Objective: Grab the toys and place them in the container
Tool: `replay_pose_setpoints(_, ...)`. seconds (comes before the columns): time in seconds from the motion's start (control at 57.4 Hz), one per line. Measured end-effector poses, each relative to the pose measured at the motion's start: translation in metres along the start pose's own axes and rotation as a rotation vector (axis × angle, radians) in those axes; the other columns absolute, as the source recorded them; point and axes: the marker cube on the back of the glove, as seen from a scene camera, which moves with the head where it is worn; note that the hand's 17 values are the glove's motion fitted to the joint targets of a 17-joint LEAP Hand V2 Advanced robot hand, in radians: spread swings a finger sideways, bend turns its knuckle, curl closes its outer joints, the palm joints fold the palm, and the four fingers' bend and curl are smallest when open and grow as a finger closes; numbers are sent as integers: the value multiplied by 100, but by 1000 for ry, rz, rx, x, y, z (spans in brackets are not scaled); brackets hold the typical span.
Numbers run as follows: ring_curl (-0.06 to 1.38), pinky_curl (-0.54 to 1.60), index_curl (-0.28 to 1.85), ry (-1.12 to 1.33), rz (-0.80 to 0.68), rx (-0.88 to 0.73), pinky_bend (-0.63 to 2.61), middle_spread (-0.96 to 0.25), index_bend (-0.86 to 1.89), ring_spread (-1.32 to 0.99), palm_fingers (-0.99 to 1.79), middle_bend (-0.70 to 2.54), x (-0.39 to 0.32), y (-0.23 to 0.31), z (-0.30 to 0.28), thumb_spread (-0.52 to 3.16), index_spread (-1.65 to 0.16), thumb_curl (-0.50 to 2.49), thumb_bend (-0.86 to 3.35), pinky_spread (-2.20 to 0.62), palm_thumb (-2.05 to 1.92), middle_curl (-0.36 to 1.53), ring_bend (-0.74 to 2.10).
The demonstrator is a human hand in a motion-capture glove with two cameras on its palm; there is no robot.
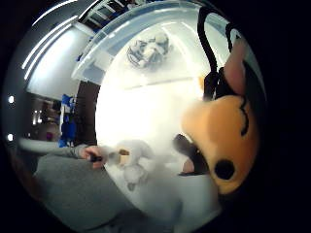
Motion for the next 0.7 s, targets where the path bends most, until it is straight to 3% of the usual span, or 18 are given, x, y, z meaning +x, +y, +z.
replay_pose_setpoints(0.244, 59, 42, 73, -64, -56, 24, 97, -28, 57, -55, 94, 66, -6, -31, -29, 57, -35, 94, 8, -41, 62, 75, 94)
replay_pose_setpoints(0.436, 64, 45, 80, -166, -52, 67, 100, -28, 57, -56, 89, 67, -43, -142, -77, 47, -35, 102, 7, -41, 61, 80, 94)
replay_pose_setpoints(0.575, 67, 46, 83, 38, -24, 39, 102, -28, 55, -57, 83, 67, -71, -210, -69, 44, -35, 107, 6, -41, 61, 83, 94)
replay_pose_setpoints(0.697, 68, 46, 86, 7, -20, 4, 104, -29, 53, -57, 80, 65, -80, -238, -57, 42, -36, 110, 5, -40, 61, 85, 93)
